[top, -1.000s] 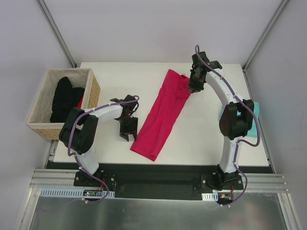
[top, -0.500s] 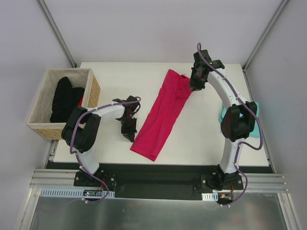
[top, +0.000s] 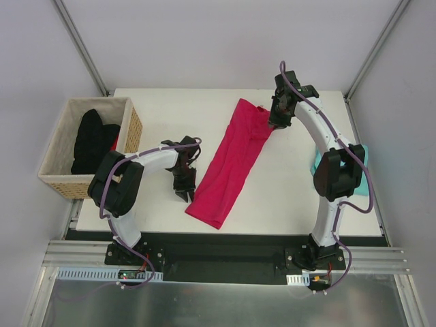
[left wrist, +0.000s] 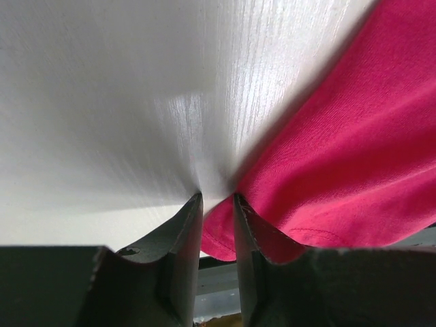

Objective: Fold and stack the t-shirts

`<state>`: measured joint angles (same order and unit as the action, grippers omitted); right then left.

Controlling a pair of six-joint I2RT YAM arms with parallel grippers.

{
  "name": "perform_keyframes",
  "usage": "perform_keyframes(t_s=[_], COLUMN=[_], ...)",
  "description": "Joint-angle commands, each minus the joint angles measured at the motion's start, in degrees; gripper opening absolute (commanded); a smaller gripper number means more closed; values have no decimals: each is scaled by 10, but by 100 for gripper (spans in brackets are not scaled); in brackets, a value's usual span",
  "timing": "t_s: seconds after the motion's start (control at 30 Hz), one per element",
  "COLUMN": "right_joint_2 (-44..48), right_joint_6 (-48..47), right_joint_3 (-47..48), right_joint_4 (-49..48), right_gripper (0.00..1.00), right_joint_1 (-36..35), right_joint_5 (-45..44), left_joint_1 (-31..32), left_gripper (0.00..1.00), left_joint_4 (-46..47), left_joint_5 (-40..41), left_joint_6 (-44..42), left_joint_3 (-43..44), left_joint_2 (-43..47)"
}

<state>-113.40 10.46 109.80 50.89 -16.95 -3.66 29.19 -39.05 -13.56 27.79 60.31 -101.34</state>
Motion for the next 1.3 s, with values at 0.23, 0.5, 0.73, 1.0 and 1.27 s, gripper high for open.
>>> perform_keyframes(t_s=[0.23,0.5,0.73,1.0,1.27], right_joint_2=[27,27,27,24,20], right_joint_6=[8,10,10,12,15], right_joint_3=[13,16,18,20,27], right_joint_4=[14,17,20,20,20], right_gripper=[24,24,24,24,24], right_joint_1=[4,4,3,4,4], right_joint_5=[10,13,15,20,23], left_joint_1=[6,3,-8,-32,-39], left_gripper=[24,25,25,25,24], left_joint_4=[6,4,2,1,1], left_joint_5=[6,45,56,73,50], left_joint_6=[13,32,39,49,42], left_joint_3=[-5,-16,-18,-32,-21], left_joint_2=[0,18,29,54,64])
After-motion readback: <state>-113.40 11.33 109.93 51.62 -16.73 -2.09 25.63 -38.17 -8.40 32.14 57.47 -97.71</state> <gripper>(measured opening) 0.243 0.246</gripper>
